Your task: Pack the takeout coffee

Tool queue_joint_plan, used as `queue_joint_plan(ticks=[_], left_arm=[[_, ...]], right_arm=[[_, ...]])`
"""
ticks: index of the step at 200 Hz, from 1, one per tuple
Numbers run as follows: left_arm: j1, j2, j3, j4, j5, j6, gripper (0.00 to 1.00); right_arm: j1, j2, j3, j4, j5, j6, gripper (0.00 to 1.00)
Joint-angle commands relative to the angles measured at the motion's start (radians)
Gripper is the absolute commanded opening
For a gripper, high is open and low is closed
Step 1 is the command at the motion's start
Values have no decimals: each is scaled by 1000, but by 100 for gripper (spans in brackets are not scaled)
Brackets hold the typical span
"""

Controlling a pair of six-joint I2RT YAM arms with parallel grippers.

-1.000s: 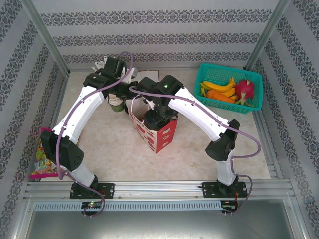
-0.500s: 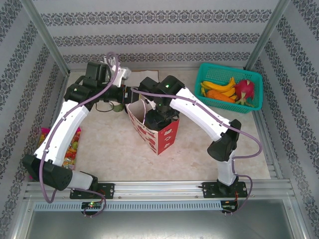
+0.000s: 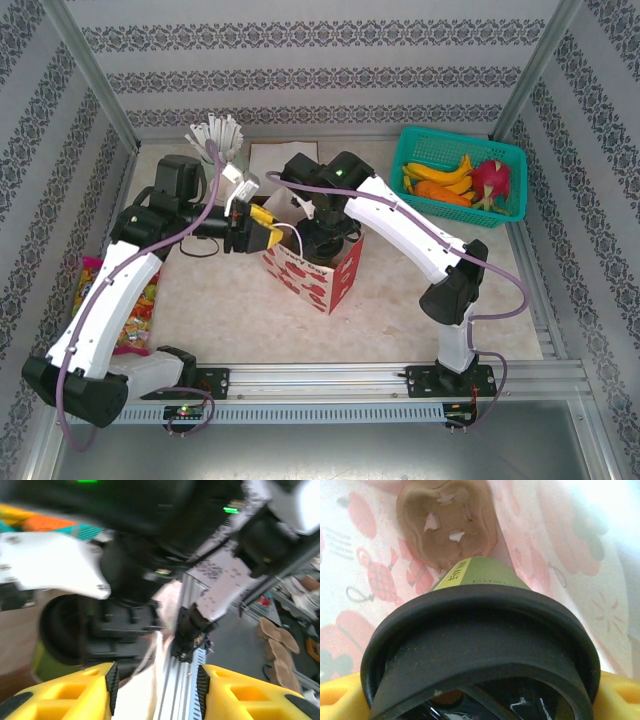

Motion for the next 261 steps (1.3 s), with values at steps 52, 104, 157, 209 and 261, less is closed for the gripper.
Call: queue_joint_plan(ticks=[52, 104, 157, 209, 261], left_arm=[[12, -5, -12, -18, 58, 154, 55], [52, 12, -35, 227, -411, -206, 71], [60, 177, 80, 36, -531, -239, 70], [29, 224, 127, -83, -546, -190, 64], [-1, 276, 168, -144, -607, -155, 26]], right_arm=[[8, 13, -20, 8, -39, -80, 54], [11, 10, -19, -2, -41, -163, 54], [8, 10, -16, -6, -32, -180, 54], [8, 15, -10, -9, -24, -175, 54], [17, 26, 17, -32, -31, -223, 53]])
